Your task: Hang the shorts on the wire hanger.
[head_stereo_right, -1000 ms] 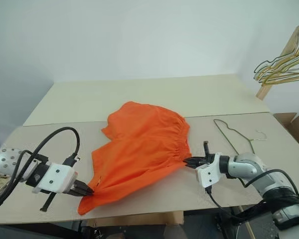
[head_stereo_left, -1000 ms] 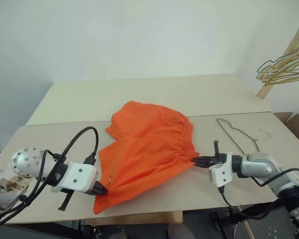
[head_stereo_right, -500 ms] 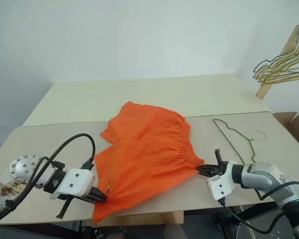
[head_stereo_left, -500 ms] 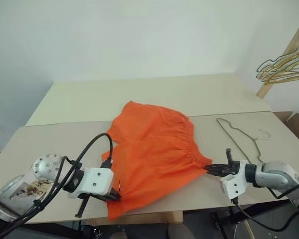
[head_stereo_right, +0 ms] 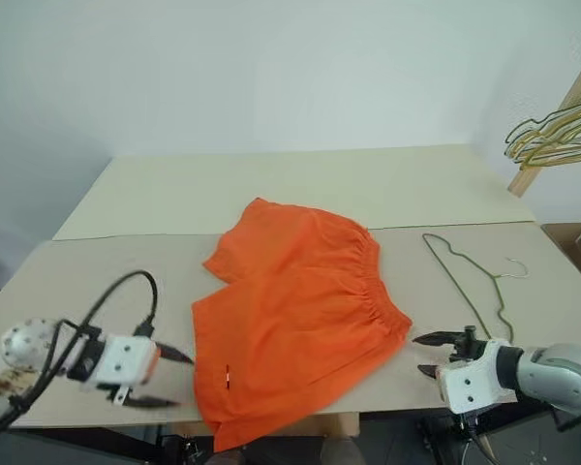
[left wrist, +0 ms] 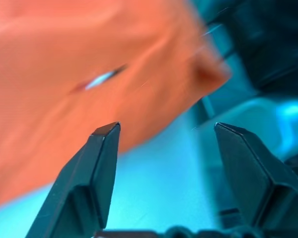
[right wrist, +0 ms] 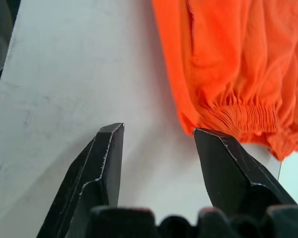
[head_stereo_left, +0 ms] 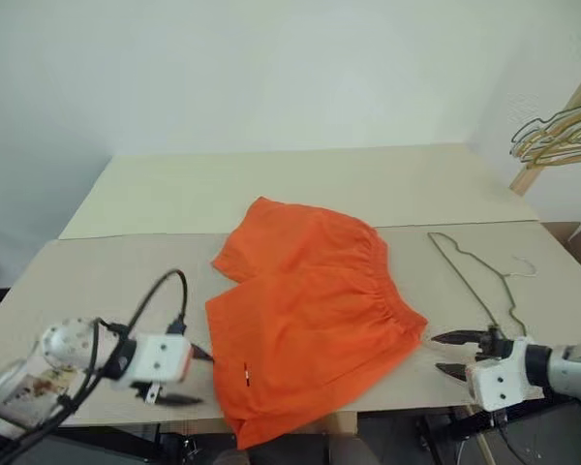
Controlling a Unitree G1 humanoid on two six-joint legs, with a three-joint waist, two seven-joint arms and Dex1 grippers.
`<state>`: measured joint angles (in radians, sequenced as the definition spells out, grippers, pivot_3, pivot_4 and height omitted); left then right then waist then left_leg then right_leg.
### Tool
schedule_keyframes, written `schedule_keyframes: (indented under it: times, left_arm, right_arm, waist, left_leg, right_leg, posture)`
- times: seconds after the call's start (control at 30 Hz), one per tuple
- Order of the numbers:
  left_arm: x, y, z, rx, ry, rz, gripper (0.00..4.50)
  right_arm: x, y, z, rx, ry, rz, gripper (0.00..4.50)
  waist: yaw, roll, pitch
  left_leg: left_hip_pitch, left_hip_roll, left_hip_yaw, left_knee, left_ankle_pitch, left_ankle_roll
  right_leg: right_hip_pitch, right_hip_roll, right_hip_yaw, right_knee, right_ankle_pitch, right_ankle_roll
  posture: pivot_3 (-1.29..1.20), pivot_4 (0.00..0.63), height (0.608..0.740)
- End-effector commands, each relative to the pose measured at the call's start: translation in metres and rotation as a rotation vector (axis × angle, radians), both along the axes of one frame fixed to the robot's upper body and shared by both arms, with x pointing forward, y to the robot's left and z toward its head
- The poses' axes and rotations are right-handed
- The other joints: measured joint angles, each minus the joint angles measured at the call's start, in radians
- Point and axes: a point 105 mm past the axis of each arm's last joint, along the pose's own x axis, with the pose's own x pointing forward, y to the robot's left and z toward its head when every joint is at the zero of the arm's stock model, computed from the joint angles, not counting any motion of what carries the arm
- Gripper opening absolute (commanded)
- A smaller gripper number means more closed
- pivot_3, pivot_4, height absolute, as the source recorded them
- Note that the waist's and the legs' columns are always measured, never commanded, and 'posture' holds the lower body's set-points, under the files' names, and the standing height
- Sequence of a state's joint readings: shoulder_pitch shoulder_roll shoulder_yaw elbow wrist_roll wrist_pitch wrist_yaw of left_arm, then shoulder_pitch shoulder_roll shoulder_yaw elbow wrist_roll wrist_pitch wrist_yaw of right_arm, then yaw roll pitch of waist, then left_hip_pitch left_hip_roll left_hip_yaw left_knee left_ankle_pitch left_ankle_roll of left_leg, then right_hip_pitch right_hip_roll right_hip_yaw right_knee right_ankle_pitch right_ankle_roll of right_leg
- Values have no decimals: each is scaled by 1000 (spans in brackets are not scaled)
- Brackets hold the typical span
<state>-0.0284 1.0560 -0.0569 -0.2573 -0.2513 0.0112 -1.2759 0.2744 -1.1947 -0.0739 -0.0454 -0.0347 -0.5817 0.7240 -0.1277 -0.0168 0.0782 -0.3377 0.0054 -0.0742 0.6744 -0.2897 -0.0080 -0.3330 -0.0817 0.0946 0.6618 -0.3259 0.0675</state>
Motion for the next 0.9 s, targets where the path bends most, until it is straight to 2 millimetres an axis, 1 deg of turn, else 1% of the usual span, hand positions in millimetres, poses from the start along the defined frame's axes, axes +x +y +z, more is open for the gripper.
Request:
schedule_keyframes:
  times: [0.03, 0.07, 0.13, 0.17, 0.23, 0.27, 0.33, 0.4, 0.5, 0.57, 0.7, 0.8, 0.9]
  left_arm:
    - [30, -2, 39, -156, -98, 54, 3225]
    - [39, 2, 50, -201, -109, 74, 3225]
    - [52, 4, 66, -266, -123, 100, 3225]
    - [59, -2, 78, -309, -138, 104, 3225]
    - [72, -20, 100, -397, -168, 120, 3225]
    - [76, -31, 108, -447, -171, 118, 3225]
    - [79, -46, 117, -516, -166, 116, 3225]
    - [77, -56, 120, -551, -141, 94, 3225]
    - [69, -76, 121, -574, -115, 10, 3225]
    - [67, -84, 120, -578, -112, -7, 3225]
    - [63, -92, 118, -590, -99, -39, 3225]
    - [61, -94, 117, -594, -90, -45, 3225]
    - [59, -94, 114, -593, -76, -51, 3225]
  right_arm:
    - [15, -9, 41, 197, -29, -239, 2758]
    - [17, -14, 45, 251, -13, -315, 2758]
    - [20, -20, 51, 329, 8, -424, 2758]
    - [23, -28, 52, 357, 28, -509, 2758]
    - [30, -44, 51, 416, 57, -675, 2758]
    - [33, -52, 50, 433, 74, -749, 2758]
    - [37, -64, 47, 445, 105, -872, 2758]
    - [41, -76, 43, 443, 140, -987, 2758]
    - [46, -102, 37, 448, 180, -1216, 2758]
    - [46, -114, 33, 444, 205, -1309, 2758]
    - [43, -129, 20, 438, 259, -1415, 2758]
    - [43, -133, 14, 468, 306, -1441, 2758]
    - [43, -133, 8, 499, 354, -1443, 2758]
  waist:
    - [3, -2, 1]
    - [3, -2, 1]
    - [-1, -2, 1]
    - [-1, -2, 1]
    - [2, -2, 2]
    - [3, -2, 3]
    - [5, -2, 3]
    - [4, 0, 3]
    - [-4, 3, 7]
    - [-3, 3, 8]
    - [-2, 7, 14]
    - [-4, 10, 21]
    - [-12, 10, 31]
  left_leg:
    - [-1, 0, 0, 0, 0, 0]
    - [-1, 1, 0, 0, 0, 0]
    - [-3, 3, -1, 0, -1, -1]
    - [-4, 4, -1, 0, -1, 0]
    - [-6, 4, -2, 0, -2, 1]
    - [-8, 4, -2, 1, -2, 1]
    - [-10, 3, -3, 4, -2, 1]
    - [-11, 3, -3, 3, -2, 1]
    - [-13, 4, -2, 3, -2, 2]
    - [-16, 3, -2, 4, -2, 2]
    - [-20, 3, -1, 4, -2, 2]
    - [-21, 3, -1, 5, -2, 2]
    - [-21, 3, -1, 5, -2, 2]
  right_leg:
    - [0, 0, 0, 0, 0, 0]
    - [0, 1, 0, 0, 0, 0]
    - [-2, 3, 0, -1, 0, 0]
    - [-3, 4, 0, -2, 0, 0]
    - [-4, 5, -1, -2, 0, -1]
    - [-5, 4, -1, -3, 0, -1]
    - [-5, 4, -3, -2, 1, 0]
    - [-6, 4, -2, -4, 1, 0]
    - [-8, 5, -1, -4, 1, 0]
    - [-11, 4, -1, -3, 1, -1]
    - [-17, 5, 0, -2, 1, -1]
    - [-19, 4, 0, -1, 1, -1]
    - [-18, 5, 0, 0, 1, -1]
  posture:
    - [-154, 64, 740]
    - [-159, 66, 740]
    - [-162, 65, 740]
    - [-163, 67, 740]
    - [-167, 69, 740]
    - [-166, 70, 740]
    - [-167, 75, 740]
    - [-168, 77, 740]
    - [-173, 86, 740]
    - [-178, 93, 740]
    - [-195, 105, 740]
    - [-198, 117, 740]
    - [-197, 130, 740]
